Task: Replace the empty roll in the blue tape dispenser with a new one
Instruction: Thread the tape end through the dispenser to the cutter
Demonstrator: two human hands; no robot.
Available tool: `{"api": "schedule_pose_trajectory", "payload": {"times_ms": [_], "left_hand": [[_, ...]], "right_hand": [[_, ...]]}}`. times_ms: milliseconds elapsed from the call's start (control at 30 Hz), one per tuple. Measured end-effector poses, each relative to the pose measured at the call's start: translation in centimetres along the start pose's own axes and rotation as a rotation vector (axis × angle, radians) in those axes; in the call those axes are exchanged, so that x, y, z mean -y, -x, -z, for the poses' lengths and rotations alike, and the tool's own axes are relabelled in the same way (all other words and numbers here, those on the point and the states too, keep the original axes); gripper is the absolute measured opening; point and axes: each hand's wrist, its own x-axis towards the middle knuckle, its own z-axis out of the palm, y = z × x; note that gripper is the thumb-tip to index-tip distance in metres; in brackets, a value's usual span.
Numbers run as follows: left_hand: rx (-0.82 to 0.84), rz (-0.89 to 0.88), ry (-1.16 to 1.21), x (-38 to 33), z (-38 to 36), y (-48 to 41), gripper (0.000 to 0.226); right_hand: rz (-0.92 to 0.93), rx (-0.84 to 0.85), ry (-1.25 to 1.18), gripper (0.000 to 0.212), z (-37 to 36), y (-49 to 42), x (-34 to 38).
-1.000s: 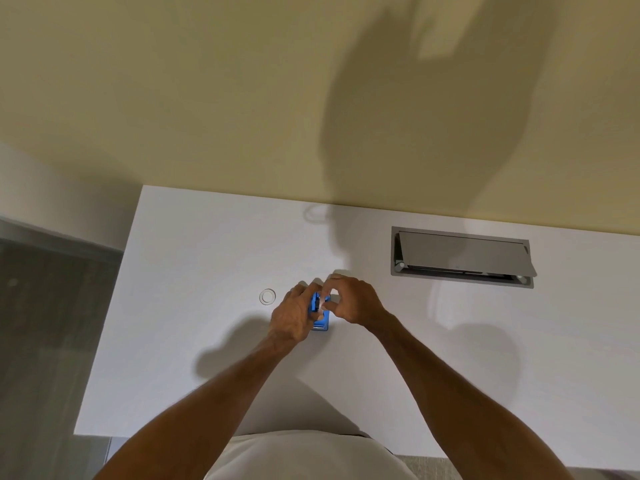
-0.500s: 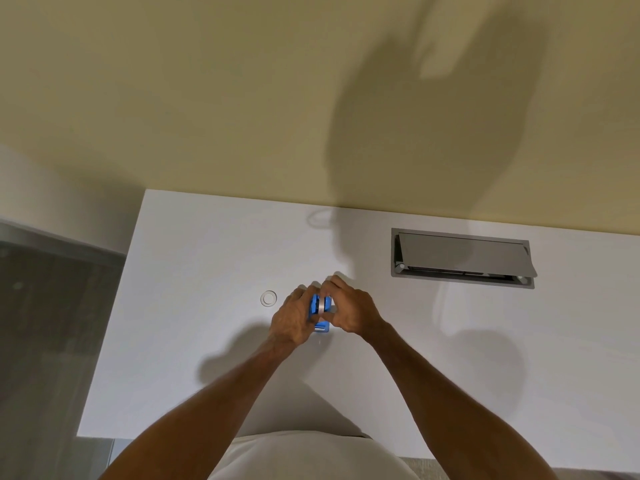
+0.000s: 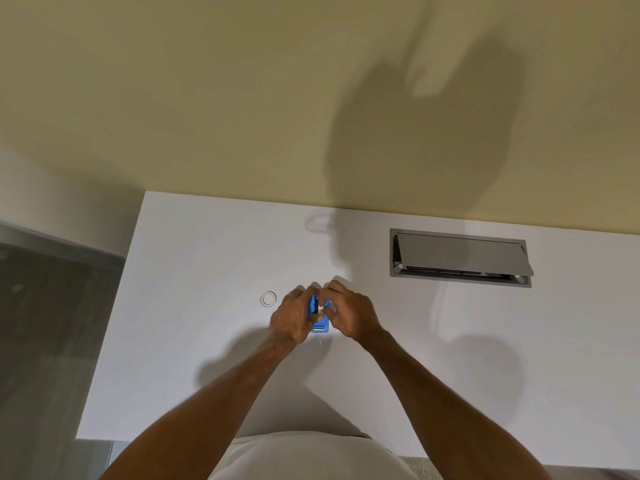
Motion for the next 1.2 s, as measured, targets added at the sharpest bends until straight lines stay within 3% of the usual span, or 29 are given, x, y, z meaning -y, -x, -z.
{"api": "schedule_pose_trajectory", "payload": {"times_ms": [167, 567, 833, 1067, 1200], "left_hand": [[-0.004, -0.001, -0.006, -0.03, -0.08, 0.05, 0.057], [-0.012, -0.005, -0.042, -0.04, 0.04, -0.19, 0.053], [-0.027, -0.012, -0.049, -0.08, -0.03, -0.20, 0.062], [-0.028, -0.019, -0.060, -0.21, 0.05, -0.20, 0.052], [-0.029, -0.017, -0.066, -0.16, 0.02, -0.19, 0.054]], "right_hand": [[-0.032, -0.016, 0.017, 0.046, -0.14, -0.20, -0.05], [-0.013, 0.020, -0.012, 0.037, -0.49, -0.65, -0.52], [-0.001, 0.011, -0.027, 0.048, -0.47, -0.58, -0.49], [0.005, -0.017, -0.018, 0.036, -0.75, -0.11, -0.64], [-0.014, -0.027, -0.039, 0.044, -0.96, 0.00, -0.66]]}}
